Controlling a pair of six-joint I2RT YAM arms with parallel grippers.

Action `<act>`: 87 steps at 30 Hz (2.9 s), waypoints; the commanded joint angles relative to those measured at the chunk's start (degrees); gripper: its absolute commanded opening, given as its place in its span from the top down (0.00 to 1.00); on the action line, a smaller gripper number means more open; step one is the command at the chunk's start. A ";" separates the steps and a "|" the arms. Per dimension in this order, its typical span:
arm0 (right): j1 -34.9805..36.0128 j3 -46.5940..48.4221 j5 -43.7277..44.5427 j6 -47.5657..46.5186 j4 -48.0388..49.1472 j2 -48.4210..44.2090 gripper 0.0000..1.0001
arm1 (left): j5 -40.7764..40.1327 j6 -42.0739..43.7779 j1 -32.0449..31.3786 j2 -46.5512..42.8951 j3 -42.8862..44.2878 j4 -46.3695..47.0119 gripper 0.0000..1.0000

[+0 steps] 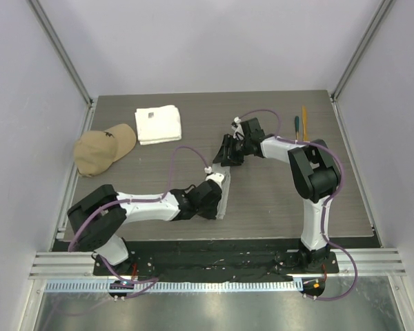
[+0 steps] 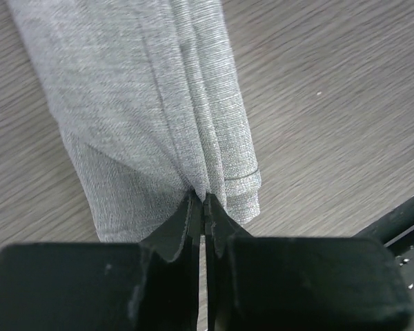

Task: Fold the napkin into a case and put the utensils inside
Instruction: Stuff the top corner of the smaller-rectangle-folded napkin into the folded napkin.

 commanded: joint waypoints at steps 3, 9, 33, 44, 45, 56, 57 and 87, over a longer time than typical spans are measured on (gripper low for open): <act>0.04 -1.56 6.37 -3.57 -4.49 4.32 0.47 | -1.08 -0.05 -0.99 2.34 0.77 -2.65 0.72; 0.13 -2.52 6.10 -4.99 -6.95 0.64 0.44 | 6.46 -0.22 5.77 -14.61 2.25 -6.08 0.48; -0.22 -0.15 12.26 -7.80 -16.79 -9.56 0.34 | 22.82 -6.54 18.88 -1.71 1.57 6.04 0.82; -0.31 -0.07 17.08 -9.73 -22.68 -15.54 0.34 | 22.29 -7.87 16.51 0.49 2.62 6.56 0.83; -0.48 -0.07 17.61 -9.91 -23.12 -16.24 0.35 | 22.20 -7.87 16.24 0.66 2.71 6.65 0.83; -2.24 -2.78 20.95 -9.91 -24.18 -19.23 0.35 | 22.64 -8.04 15.89 0.66 2.53 6.39 0.83; -2.33 -3.31 21.48 -9.21 -23.91 -19.67 0.37 | 22.73 -8.22 15.89 0.84 2.53 6.30 0.83; 11.91 -44.98 6.63 21.12 18.36 -34.09 0.57 | -4.86 7.95 -0.72 -0.13 14.83 -21.21 0.47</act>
